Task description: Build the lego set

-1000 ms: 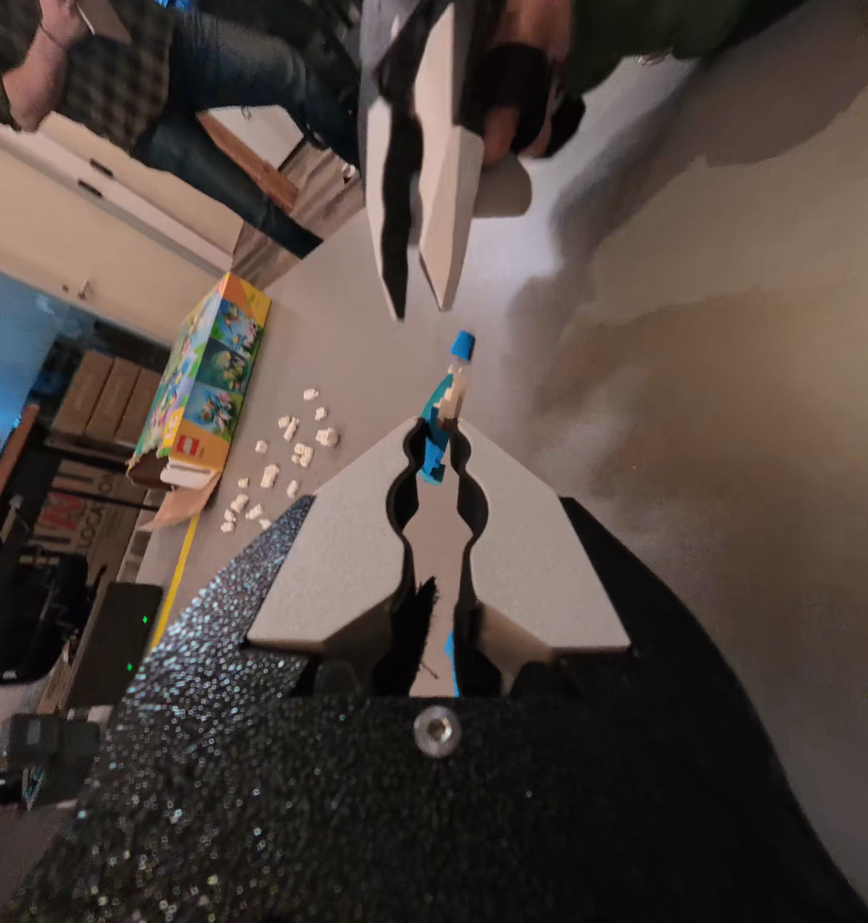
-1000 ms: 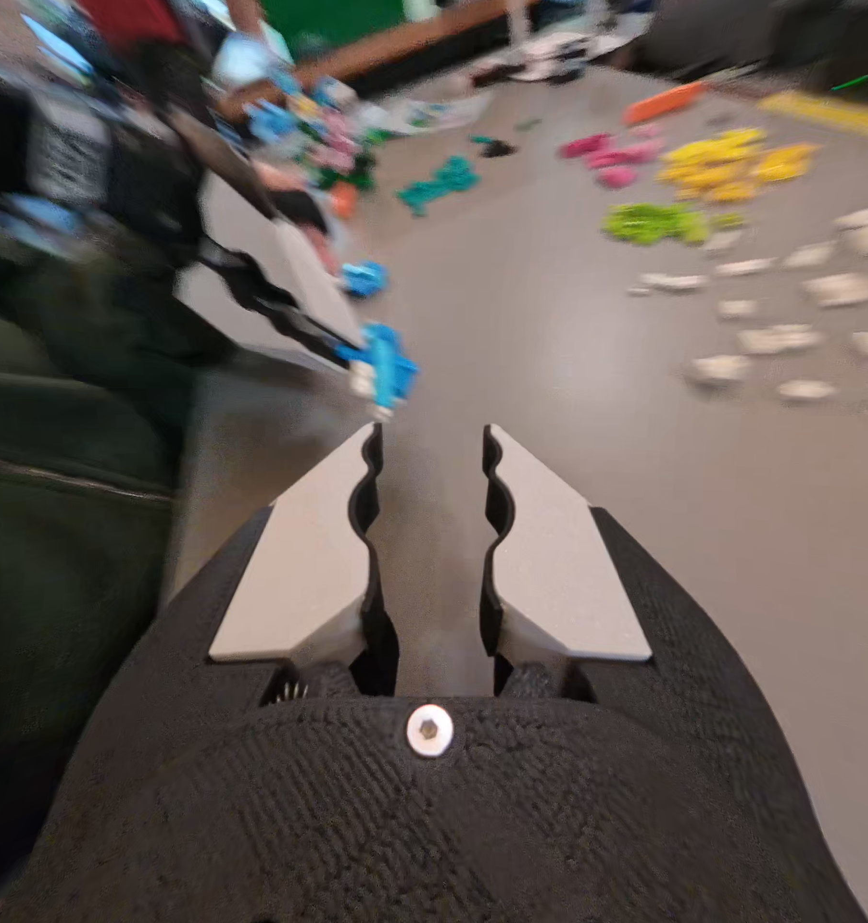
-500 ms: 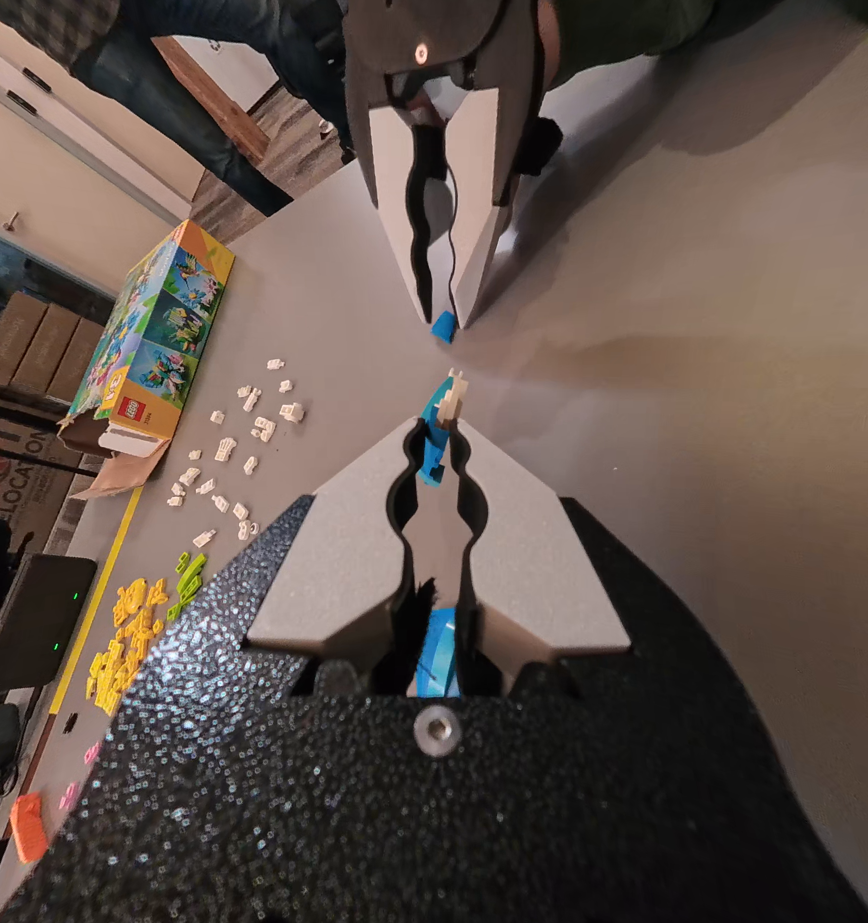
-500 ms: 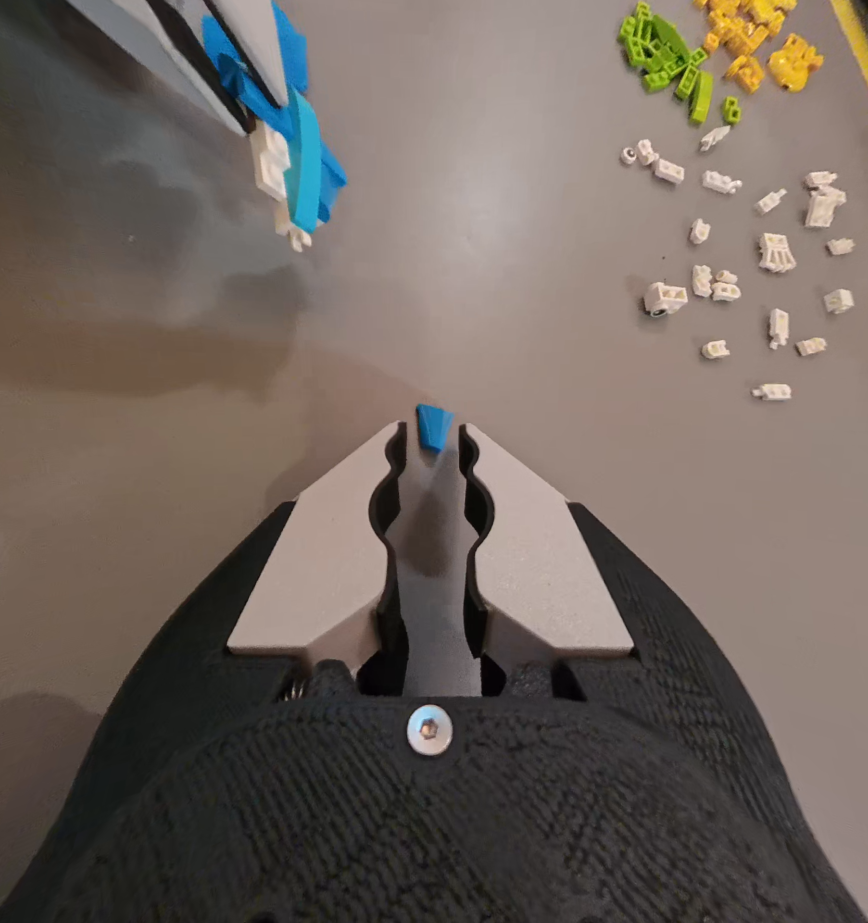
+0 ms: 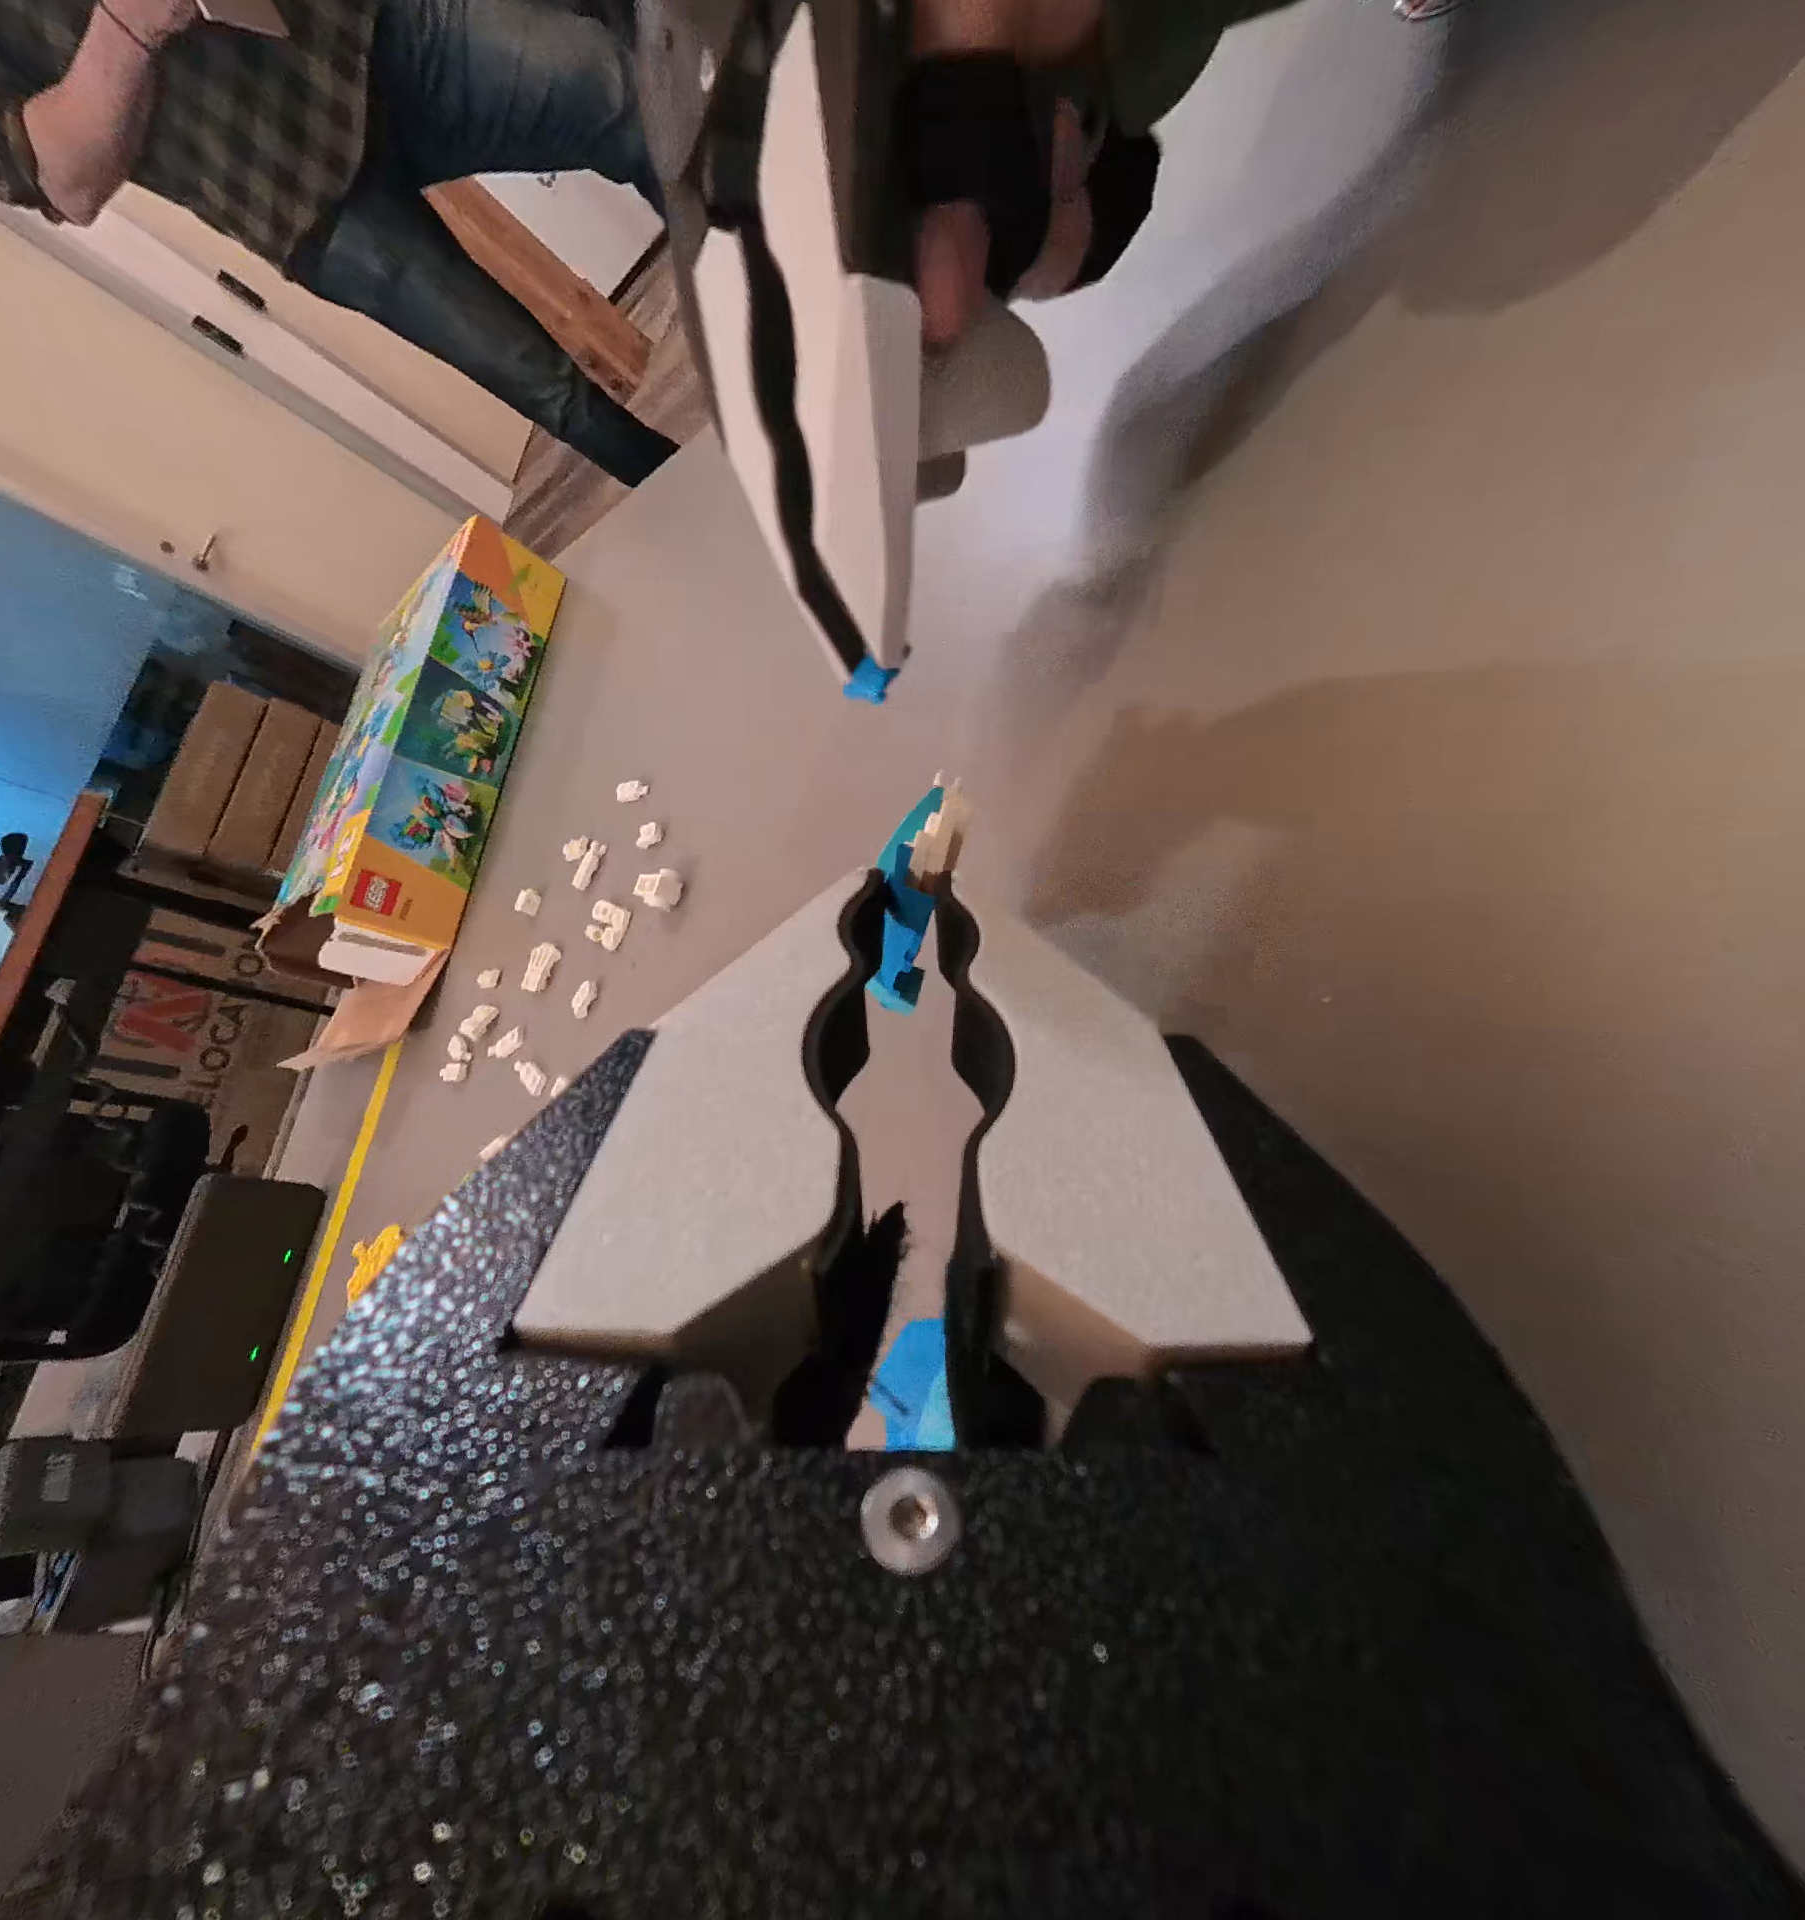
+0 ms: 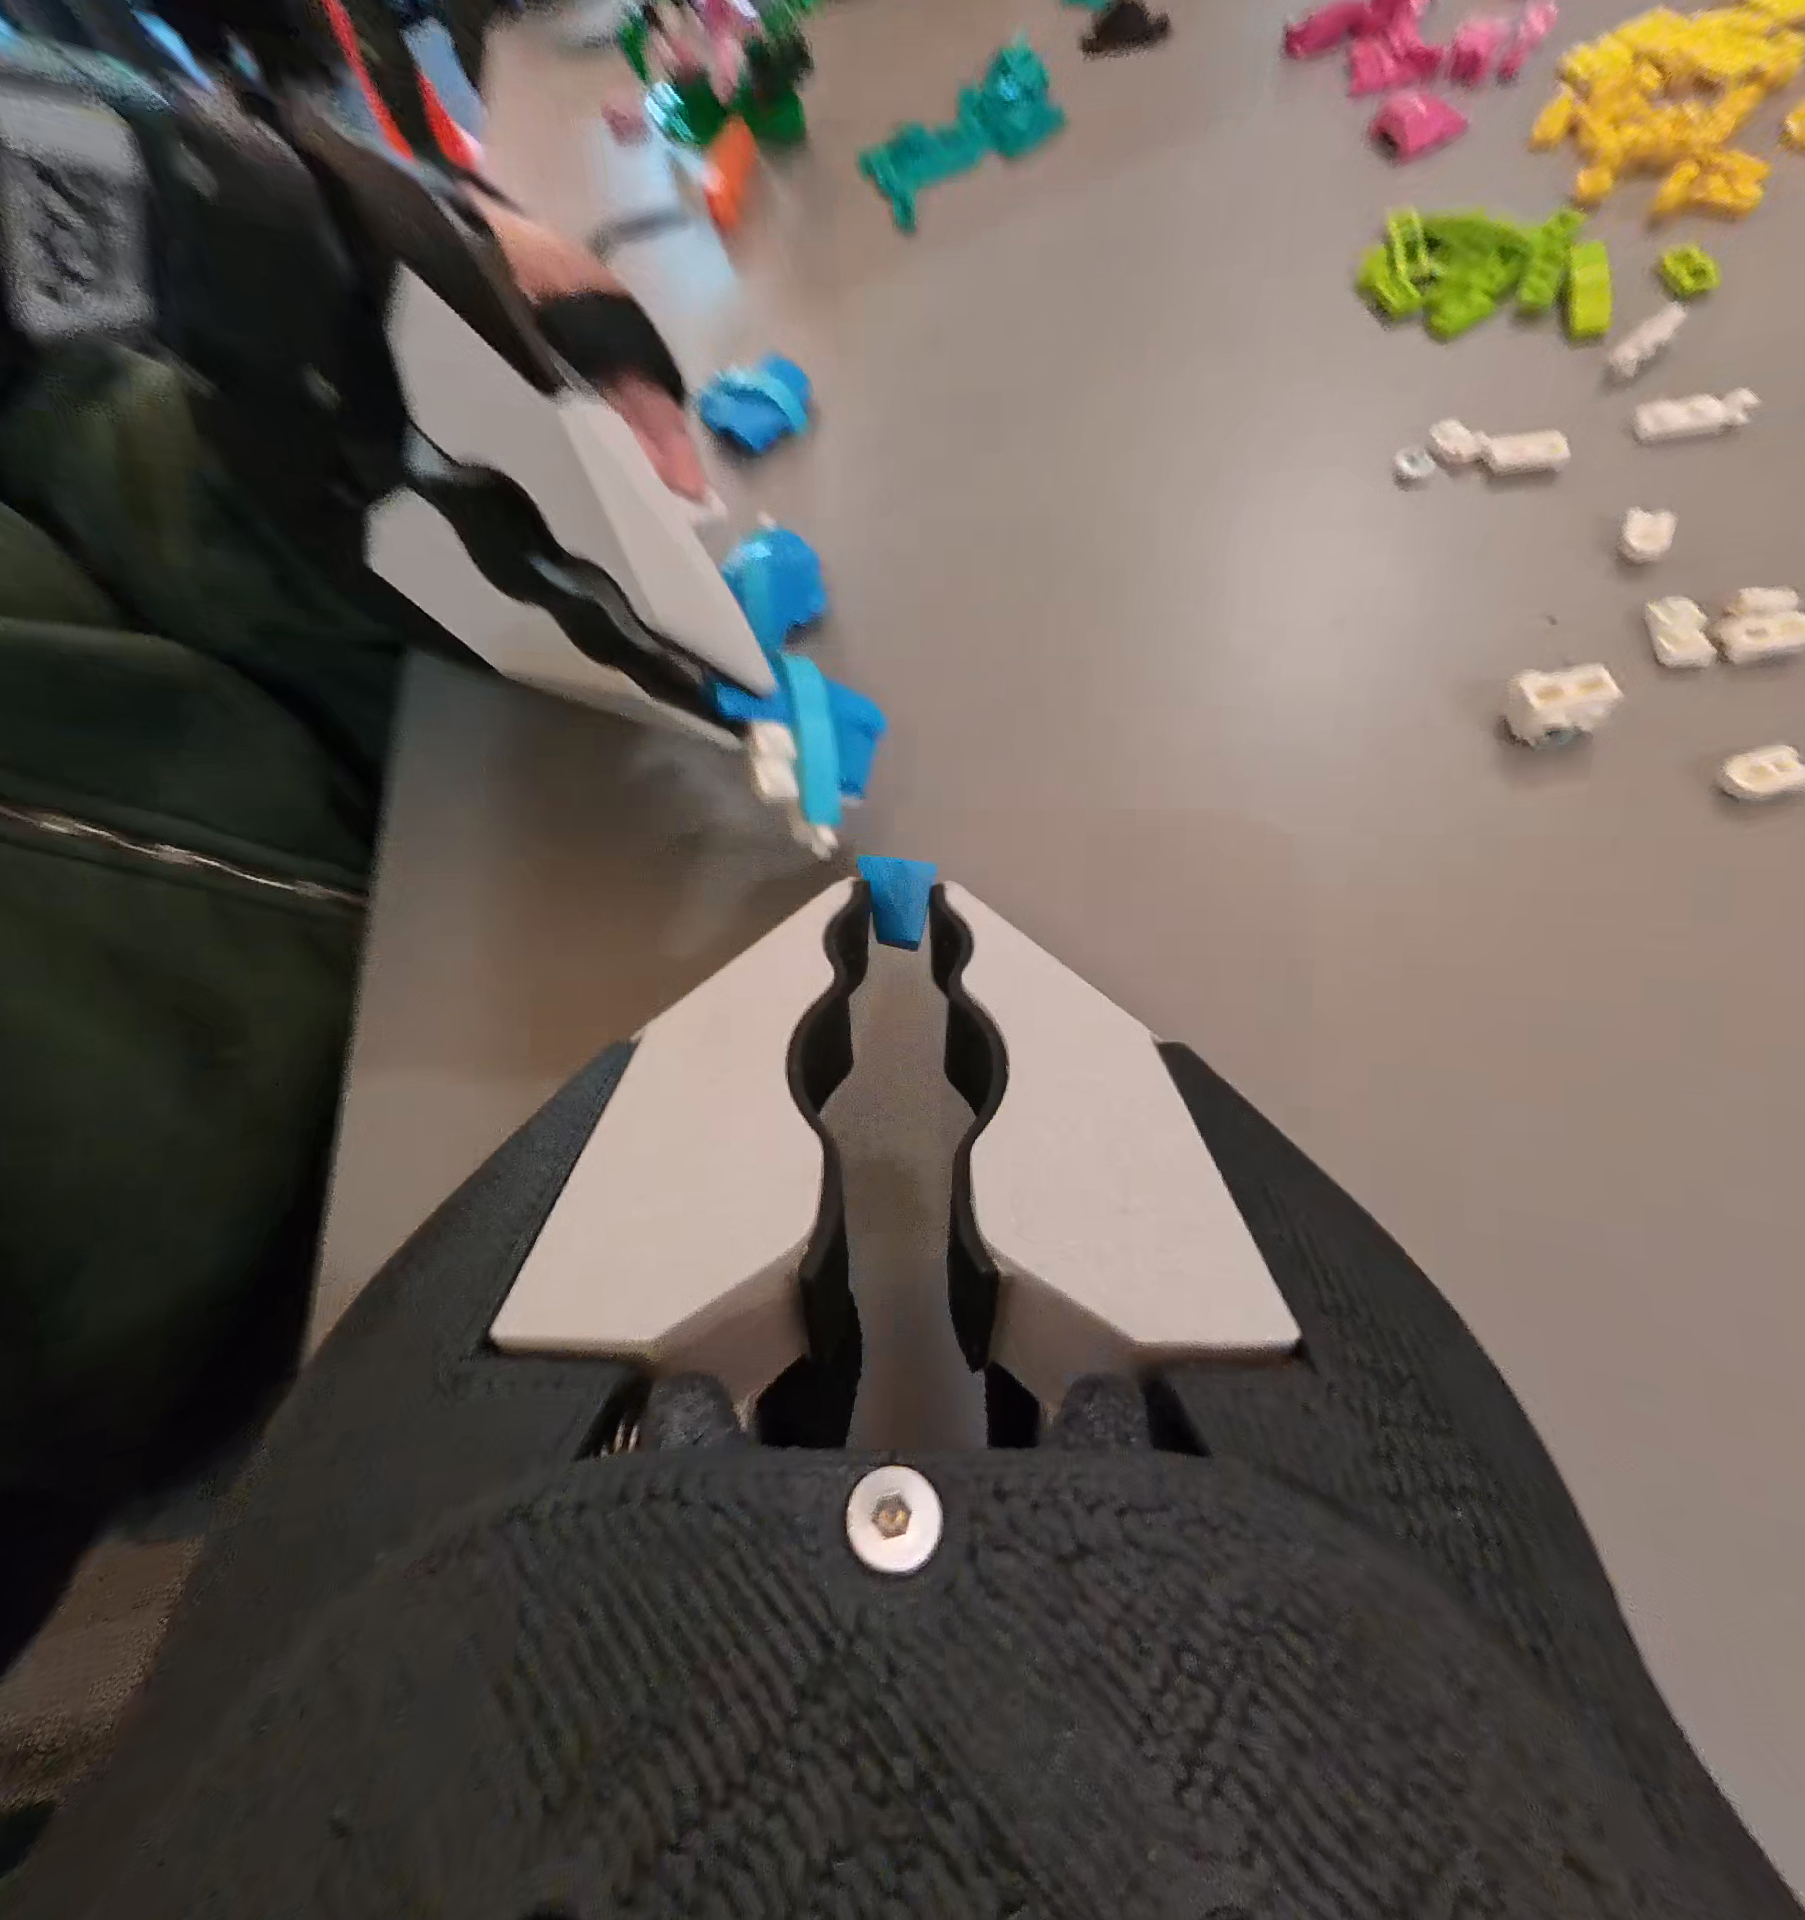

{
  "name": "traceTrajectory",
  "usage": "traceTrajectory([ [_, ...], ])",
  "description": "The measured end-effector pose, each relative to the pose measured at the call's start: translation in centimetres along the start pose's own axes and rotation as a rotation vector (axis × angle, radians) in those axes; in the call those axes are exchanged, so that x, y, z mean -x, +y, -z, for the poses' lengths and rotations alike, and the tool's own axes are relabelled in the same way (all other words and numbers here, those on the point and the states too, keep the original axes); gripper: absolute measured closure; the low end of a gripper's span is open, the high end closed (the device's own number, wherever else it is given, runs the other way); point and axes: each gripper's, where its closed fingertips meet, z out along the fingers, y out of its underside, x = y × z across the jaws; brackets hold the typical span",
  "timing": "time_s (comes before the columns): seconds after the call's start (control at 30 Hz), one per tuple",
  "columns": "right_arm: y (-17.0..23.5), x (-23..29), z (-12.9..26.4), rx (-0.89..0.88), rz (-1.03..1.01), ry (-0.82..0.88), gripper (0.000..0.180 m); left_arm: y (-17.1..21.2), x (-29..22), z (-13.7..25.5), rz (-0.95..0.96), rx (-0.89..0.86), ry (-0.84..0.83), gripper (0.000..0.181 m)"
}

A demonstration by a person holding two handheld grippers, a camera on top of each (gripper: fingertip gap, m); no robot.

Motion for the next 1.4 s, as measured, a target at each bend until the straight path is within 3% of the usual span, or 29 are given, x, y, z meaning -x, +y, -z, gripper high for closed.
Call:
traceTrajectory([
  [0.03, -0.4, 0.4, -0.1, -0.014, 0.007, -0.018, 0.170, -0.1, -0.1, -0.1, -0.002, -0.009, -0.002, 0.174],
  [0.6, 0.0, 3.6, -3.4, 0.062, 0.098, -0.170, 0.170, 0.1, -2.1, -0.4, 0.057, -0.037, 0.080, 0.174],
  [0.67, 0.1, 3.5, -3.5, 0.064, 0.110, -0.166, 0.179, 0.2, -2.2, -0.4, 0.072, -0.034, 0.093, 0.174],
  [1.07, 1.0, 3.2, -4.1, 0.092, 0.135, -0.135, 0.179, 0.5, -2.7, -0.5, 0.079, -0.016, 0.126, 0.173],
  [1.4, 1.0, 3.7, -4.4, 0.067, 0.296, -0.058, 0.162, 0.6, -2.3, -0.6, 0.130, -0.008, 0.129, 0.173],
])
